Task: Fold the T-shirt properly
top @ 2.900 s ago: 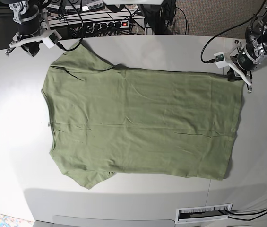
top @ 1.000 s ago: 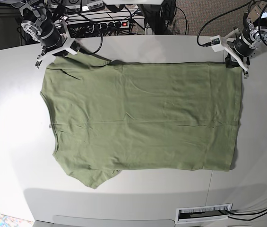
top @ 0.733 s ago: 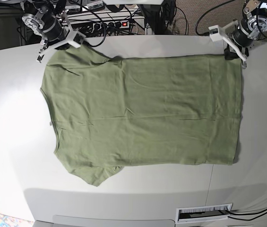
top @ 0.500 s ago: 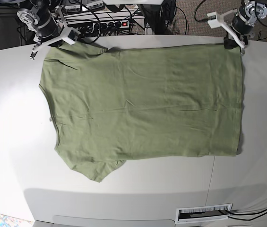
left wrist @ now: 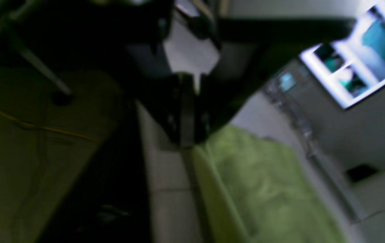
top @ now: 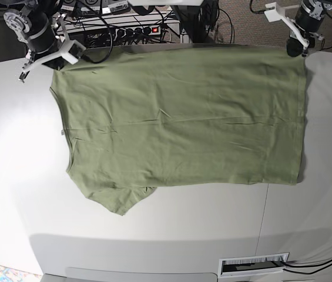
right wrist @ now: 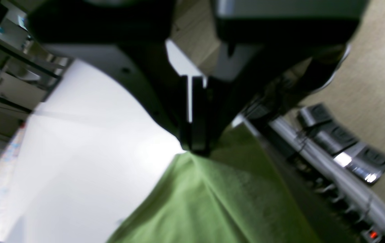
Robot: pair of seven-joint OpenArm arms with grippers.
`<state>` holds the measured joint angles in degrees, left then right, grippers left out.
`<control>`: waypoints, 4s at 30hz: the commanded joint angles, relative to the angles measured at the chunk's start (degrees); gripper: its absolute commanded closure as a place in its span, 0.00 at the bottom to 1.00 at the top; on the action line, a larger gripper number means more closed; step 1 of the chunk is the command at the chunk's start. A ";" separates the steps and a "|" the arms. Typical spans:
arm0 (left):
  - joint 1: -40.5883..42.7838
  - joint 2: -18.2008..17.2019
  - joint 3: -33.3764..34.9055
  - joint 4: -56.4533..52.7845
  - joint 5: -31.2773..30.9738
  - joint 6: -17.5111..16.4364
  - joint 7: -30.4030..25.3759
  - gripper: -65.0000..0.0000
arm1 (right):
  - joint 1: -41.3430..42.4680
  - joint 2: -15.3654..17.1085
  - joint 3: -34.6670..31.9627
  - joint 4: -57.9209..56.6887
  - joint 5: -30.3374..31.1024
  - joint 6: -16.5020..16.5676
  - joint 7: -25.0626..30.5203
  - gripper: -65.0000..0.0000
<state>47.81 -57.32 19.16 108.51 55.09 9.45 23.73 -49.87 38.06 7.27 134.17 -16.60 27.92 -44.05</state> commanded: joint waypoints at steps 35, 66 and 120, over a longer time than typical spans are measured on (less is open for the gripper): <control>-20.48 9.73 -5.84 -4.85 -26.01 2.80 -11.74 1.00 | 22.73 -9.92 0.68 -13.27 5.25 -0.70 9.22 1.00; -22.27 13.97 -5.84 -8.55 -27.98 2.73 -14.78 1.00 | 31.61 -11.89 0.66 -22.32 7.15 -0.74 12.70 1.00; -29.35 4.72 -5.84 -8.52 -38.71 -37.13 -9.57 1.00 | 37.94 -6.14 -9.16 -34.99 4.07 4.11 -0.04 1.00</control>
<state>18.09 -51.53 13.41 99.90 16.27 -25.78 12.99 -12.38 30.74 -2.33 98.43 -11.55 32.21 -43.07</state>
